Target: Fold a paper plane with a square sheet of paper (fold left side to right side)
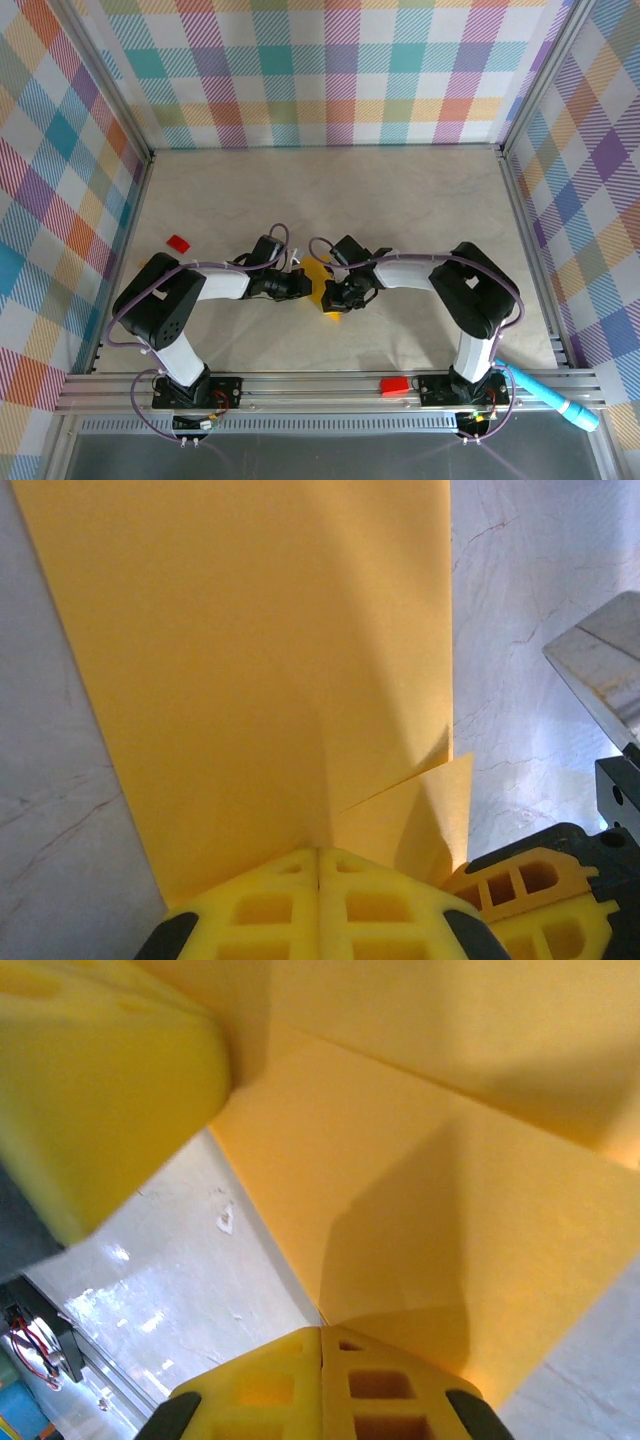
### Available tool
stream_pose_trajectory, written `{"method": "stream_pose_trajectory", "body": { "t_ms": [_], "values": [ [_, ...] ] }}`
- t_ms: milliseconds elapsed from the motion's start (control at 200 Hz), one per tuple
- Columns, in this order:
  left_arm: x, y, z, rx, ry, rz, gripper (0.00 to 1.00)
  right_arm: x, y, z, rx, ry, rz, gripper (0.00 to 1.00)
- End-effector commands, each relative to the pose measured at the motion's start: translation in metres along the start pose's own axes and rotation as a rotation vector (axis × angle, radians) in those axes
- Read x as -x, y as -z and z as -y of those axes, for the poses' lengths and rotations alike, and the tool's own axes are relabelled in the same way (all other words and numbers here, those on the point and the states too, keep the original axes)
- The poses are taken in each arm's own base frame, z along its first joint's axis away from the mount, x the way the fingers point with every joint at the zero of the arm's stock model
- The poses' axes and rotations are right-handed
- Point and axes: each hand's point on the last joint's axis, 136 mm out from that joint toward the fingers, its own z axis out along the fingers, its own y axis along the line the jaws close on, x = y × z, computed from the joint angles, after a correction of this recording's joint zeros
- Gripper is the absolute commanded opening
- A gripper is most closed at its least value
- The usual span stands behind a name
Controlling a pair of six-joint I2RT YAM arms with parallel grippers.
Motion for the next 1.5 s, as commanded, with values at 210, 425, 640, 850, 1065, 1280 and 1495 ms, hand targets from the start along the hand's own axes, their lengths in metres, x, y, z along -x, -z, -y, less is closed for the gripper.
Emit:
{"method": "stream_pose_trajectory", "body": {
  "t_ms": [210,425,640,850,1065,1280,1495],
  "values": [
    [-0.024,-0.004,-0.034,0.109,0.068,-0.060,0.00,-0.039,0.005,0.029,-0.072,-0.090,-0.077,0.00],
    [-0.024,-0.004,-0.033,0.099,0.083,-0.059,0.00,-0.049,0.008,0.034,-0.077,-0.098,-0.085,0.00],
    [-0.023,-0.007,-0.032,0.082,0.111,-0.051,0.00,-0.047,0.014,0.028,-0.059,-0.077,-0.085,0.00],
    [-0.018,-0.007,-0.024,0.044,0.133,-0.033,0.00,-0.028,0.031,0.007,0.003,-0.040,-0.025,0.00],
    [0.008,0.002,0.008,-0.048,0.130,0.023,0.04,-0.006,0.060,0.000,0.055,-0.010,0.090,0.08],
    [0.040,0.027,0.030,-0.092,0.097,0.108,0.16,0.022,0.085,0.012,0.084,0.020,0.240,0.29],
    [0.056,0.054,0.022,-0.049,0.058,0.209,0.26,0.040,0.077,0.008,0.117,0.132,0.251,0.43]
  ]
}}
